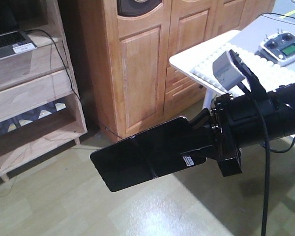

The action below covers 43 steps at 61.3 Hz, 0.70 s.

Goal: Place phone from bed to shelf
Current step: 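Hold the phone in the right gripper while the base turns toward the wooden shelf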

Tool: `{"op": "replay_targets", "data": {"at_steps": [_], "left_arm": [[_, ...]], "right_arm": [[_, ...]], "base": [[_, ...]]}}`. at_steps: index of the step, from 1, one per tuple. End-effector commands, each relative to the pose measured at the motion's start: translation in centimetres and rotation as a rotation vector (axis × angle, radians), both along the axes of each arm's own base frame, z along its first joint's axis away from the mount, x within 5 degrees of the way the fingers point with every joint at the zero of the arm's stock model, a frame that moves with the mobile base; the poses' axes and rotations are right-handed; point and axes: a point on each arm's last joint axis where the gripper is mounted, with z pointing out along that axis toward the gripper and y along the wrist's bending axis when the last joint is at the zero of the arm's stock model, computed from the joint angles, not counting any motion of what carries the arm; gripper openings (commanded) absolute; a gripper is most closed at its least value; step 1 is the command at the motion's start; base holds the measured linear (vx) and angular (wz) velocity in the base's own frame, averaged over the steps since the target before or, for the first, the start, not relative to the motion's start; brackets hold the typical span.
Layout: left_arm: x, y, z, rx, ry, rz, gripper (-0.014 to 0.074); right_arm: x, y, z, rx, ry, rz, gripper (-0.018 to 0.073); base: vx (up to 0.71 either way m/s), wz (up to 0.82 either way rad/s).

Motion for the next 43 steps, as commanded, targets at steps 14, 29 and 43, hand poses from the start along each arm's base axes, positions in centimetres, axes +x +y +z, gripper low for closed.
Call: {"op": "replay_targets", "data": {"at_steps": [14, 29, 43], "left_arm": [[0.09, 0.06, 0.60, -0.010, -0.075, 0.007, 0.0001], [0.09, 0.06, 0.60, -0.010, -0.075, 0.007, 0.0001], [0.09, 0.06, 0.60, -0.010, -0.075, 0.007, 0.0001]], "right_arm": [[-1.17, 0.27, 2.11, 0.106, -0.004, 0.057, -0.0001], [-1.17, 0.27, 2.11, 0.106, -0.004, 0.057, -0.0001], [-1.17, 0.27, 2.11, 0.106, -0.004, 0.057, -0.0001]], "base": [[0.36, 0.12], [0.37, 0.34], [0.35, 0.47]]}}
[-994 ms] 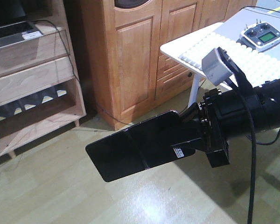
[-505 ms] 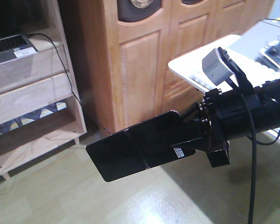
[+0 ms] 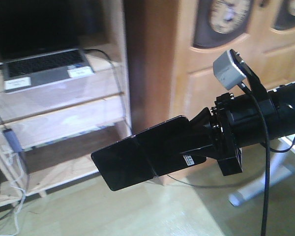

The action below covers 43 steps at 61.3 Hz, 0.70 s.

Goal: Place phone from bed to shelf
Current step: 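Hold the phone in the right gripper while the base turns toward the wooden shelf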

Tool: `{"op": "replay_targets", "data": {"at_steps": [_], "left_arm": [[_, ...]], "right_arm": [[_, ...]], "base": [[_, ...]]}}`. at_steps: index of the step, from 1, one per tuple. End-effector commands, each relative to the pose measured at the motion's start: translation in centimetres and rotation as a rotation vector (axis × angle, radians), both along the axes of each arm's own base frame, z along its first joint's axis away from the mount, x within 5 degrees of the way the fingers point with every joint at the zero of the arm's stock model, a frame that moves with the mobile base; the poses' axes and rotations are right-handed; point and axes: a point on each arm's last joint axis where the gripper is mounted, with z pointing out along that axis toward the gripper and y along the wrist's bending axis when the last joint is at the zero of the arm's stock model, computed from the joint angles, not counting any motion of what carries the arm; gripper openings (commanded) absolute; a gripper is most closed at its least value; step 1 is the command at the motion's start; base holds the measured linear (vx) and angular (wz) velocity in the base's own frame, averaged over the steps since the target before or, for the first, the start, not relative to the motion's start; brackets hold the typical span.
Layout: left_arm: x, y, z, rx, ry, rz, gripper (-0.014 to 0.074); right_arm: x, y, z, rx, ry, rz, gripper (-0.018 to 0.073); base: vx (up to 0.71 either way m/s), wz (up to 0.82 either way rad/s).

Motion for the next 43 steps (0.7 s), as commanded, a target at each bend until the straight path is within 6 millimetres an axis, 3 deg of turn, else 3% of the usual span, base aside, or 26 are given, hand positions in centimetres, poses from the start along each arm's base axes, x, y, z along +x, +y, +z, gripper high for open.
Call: {"op": "replay_targets", "data": {"at_steps": [1, 43], "left_arm": [[0.09, 0.06, 0.60, -0.010, -0.075, 0.007, 0.0001], [0.09, 0.06, 0.60, -0.010, -0.075, 0.007, 0.0001]], "right_arm": [[-1.17, 0.27, 2.11, 0.106, -0.004, 0.057, -0.0001], [-1.17, 0.27, 2.11, 0.106, -0.004, 0.057, -0.0001]], "base": [[0.34, 0.47], [0.31, 0.33]]}}
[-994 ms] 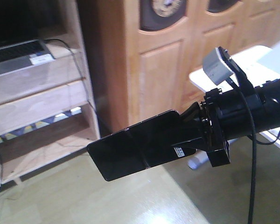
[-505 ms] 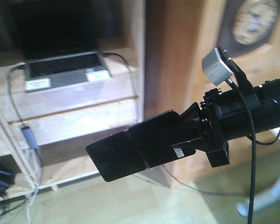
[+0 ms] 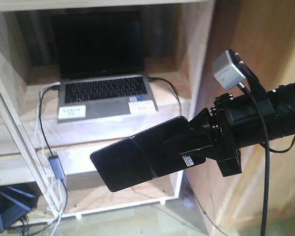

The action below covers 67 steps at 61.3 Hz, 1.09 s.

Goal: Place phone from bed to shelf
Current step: 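Hold the phone in the right gripper while the base turns toward the wooden shelf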

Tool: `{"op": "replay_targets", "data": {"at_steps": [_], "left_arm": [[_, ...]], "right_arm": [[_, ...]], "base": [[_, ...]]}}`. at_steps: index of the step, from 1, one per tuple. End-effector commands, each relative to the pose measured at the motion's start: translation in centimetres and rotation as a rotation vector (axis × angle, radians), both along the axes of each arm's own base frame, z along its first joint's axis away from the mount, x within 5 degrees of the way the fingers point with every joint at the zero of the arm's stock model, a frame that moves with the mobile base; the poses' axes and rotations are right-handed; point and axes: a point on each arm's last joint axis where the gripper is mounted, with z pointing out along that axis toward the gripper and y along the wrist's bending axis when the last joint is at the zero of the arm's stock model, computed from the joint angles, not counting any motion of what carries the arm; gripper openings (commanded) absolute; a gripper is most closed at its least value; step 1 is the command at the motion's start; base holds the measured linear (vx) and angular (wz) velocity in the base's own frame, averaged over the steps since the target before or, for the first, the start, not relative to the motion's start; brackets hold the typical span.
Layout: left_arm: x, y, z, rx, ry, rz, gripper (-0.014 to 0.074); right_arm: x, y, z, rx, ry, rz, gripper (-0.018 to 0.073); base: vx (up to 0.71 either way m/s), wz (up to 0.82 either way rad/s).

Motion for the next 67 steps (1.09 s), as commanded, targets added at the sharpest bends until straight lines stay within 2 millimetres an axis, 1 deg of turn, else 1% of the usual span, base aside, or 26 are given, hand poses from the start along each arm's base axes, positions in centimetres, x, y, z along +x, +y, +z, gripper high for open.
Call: {"op": "replay_targets", "data": {"at_steps": [1, 34, 67], "left_arm": [[0.09, 0.06, 0.60, -0.010, -0.075, 0.007, 0.0001], [0.09, 0.06, 0.60, -0.010, -0.075, 0.007, 0.0001], [0.09, 0.06, 0.60, -0.010, -0.075, 0.007, 0.0001]], "right_arm": [[-1.18, 0.27, 2.11, 0.106, -0.003, 0.058, -0.0001], [-1.18, 0.27, 2.11, 0.106, -0.003, 0.058, -0.0001], [-1.18, 0.27, 2.11, 0.106, -0.003, 0.058, -0.0001]], "base": [[0.29, 0.18], [0.25, 0.15], [0.18, 0.13]]}}
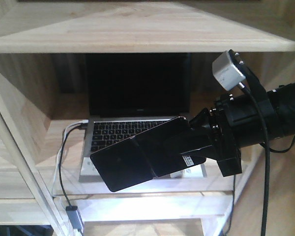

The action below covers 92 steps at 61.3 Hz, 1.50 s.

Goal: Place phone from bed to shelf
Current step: 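Raise the right gripper with the phone above the laptop shelf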

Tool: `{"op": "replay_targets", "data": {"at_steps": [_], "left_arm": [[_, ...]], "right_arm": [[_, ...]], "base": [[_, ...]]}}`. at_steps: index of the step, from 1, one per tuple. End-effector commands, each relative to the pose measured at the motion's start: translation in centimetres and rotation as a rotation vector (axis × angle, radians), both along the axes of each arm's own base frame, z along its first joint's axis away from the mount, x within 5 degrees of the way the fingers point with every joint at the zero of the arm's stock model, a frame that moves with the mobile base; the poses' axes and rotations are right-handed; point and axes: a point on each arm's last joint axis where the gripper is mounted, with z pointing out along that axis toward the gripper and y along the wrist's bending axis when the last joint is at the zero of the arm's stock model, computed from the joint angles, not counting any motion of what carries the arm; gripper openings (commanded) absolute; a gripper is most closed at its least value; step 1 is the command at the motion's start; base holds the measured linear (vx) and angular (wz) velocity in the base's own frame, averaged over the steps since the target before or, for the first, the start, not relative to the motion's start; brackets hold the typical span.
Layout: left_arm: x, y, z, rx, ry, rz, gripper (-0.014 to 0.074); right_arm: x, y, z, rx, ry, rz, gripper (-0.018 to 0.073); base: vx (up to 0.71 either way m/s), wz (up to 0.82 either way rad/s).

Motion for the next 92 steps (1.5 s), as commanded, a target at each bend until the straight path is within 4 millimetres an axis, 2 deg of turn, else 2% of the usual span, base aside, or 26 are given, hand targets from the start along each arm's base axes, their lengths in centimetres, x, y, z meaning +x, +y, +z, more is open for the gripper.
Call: {"op": "replay_targets", "data": {"at_steps": [1, 92], "left_arm": [[0.09, 0.06, 0.60, -0.010, -0.075, 0.007, 0.0001], [0.09, 0.06, 0.60, -0.010, -0.075, 0.007, 0.0001]], "right_arm": [[-1.18, 0.27, 2.11, 0.106, -0.003, 0.058, -0.0001], [-1.18, 0.27, 2.11, 0.106, -0.003, 0.058, -0.0001]], "base": [[0.14, 0.09], [0.04, 0.02]]}}
